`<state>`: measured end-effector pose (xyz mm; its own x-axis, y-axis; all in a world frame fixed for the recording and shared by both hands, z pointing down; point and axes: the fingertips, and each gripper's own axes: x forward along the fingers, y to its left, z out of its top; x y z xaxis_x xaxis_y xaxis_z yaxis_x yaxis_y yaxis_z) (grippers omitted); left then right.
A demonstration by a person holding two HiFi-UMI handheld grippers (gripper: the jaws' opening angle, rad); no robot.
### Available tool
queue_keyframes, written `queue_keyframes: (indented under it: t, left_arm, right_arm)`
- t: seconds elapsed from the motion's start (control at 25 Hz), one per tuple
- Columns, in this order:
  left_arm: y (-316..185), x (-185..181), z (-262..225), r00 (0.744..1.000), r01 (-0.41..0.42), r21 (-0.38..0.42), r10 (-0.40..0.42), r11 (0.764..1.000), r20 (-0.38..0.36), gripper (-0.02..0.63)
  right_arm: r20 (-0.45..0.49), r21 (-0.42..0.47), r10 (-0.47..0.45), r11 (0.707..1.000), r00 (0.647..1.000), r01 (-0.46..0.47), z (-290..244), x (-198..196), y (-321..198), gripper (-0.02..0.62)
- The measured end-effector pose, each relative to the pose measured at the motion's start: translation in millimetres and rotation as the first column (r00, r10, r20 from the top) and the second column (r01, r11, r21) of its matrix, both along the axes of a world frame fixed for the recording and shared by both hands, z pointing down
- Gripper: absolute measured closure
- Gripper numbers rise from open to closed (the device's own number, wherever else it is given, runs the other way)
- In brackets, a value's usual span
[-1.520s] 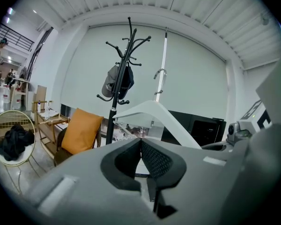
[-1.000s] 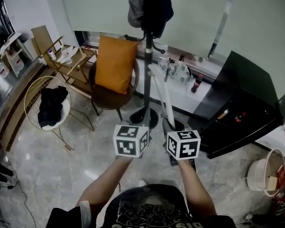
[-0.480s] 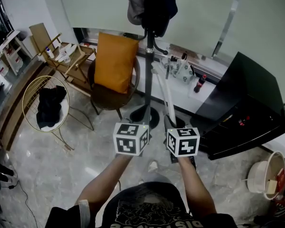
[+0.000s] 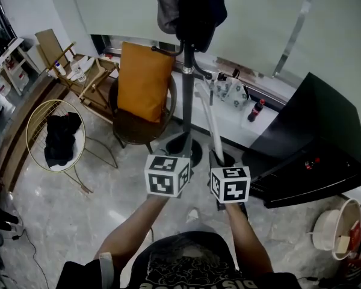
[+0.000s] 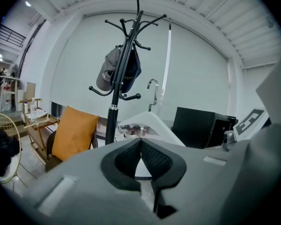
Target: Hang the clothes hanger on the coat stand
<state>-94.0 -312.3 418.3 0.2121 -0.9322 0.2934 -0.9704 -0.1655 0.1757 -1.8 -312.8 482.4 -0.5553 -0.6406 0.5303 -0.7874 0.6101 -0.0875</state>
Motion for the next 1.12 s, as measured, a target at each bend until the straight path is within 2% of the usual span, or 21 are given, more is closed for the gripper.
queue_keyframes:
  t: [0.8, 1.12]
  left_arm:
    - [-55, 0, 3, 0.999, 0.027, -0.008, -0.027, 1.000, 0.019, 0.600]
    - [-64, -5, 10, 1.000, -0.009, -0.014, 0.009, 1.000, 0.000, 0.600]
  right_arm:
    - [-0.070, 0.046, -0.035, 0.998, 0.997, 0.039, 5, -16, -55, 0.526]
    - [-0.092, 0.044, -0.002, 0.999, 0.996, 0.006, 7, -23, -63, 0.526]
